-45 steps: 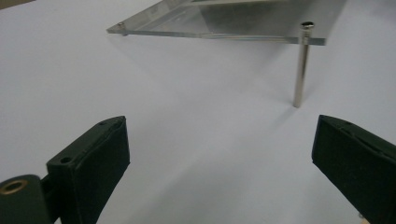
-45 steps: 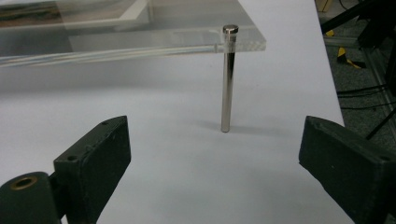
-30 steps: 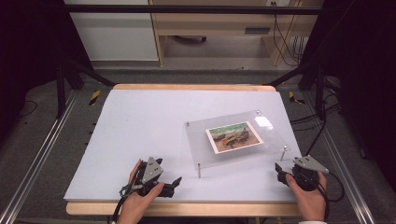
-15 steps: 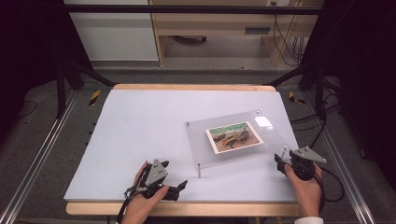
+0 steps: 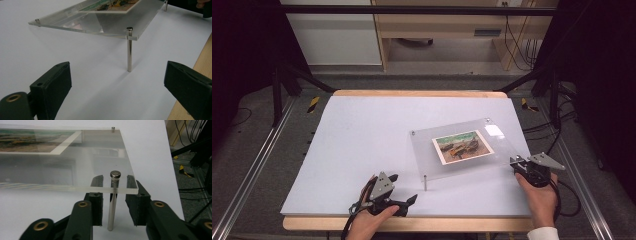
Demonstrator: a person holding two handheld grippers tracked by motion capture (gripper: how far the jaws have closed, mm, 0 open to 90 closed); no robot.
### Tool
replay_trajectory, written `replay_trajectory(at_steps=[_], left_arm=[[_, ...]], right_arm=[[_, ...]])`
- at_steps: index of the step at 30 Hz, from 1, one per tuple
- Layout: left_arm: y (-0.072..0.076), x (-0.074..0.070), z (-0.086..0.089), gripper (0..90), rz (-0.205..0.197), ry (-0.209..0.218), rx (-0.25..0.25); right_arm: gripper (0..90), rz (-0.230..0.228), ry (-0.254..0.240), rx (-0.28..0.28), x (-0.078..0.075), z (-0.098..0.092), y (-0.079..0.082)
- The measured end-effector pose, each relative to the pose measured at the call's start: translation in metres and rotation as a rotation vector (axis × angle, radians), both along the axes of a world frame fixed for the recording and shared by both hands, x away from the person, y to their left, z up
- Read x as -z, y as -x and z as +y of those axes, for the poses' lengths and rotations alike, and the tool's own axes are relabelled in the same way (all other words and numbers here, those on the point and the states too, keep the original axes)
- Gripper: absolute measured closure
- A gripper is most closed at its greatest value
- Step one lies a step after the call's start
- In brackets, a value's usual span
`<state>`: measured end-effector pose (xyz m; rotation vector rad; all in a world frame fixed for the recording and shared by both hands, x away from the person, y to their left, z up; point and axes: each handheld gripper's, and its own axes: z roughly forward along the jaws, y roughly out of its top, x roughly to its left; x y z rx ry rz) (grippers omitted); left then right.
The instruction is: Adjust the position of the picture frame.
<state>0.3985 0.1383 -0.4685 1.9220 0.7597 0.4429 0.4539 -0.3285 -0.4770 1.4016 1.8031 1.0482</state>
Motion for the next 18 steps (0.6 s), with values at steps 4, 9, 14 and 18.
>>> replay_trajectory(at_steps=[4, 9, 14, 18], left_arm=[[0.001, 0.0, -0.003, 13.0, 0.004, 0.003, 0.002], [0.002, 0.001, -0.008, 21.1, 0.005, 0.011, -0.006], [-0.002, 0.002, -0.017, 33.4, 0.007, 0.02, -0.01], [-0.01, 0.002, -0.026, 44.8, 0.005, 0.037, -0.01]], right_arm=[[83.0, -0.003, -0.065, -0.02, 0.002, -0.005, -0.001], [83.7, -0.019, -0.103, -0.031, 0.0, -0.006, 0.0], [83.2, -0.021, -0.156, -0.021, -0.007, -0.007, 0.0], [82.5, -0.015, -0.205, -0.016, -0.012, -0.008, -0.001]])
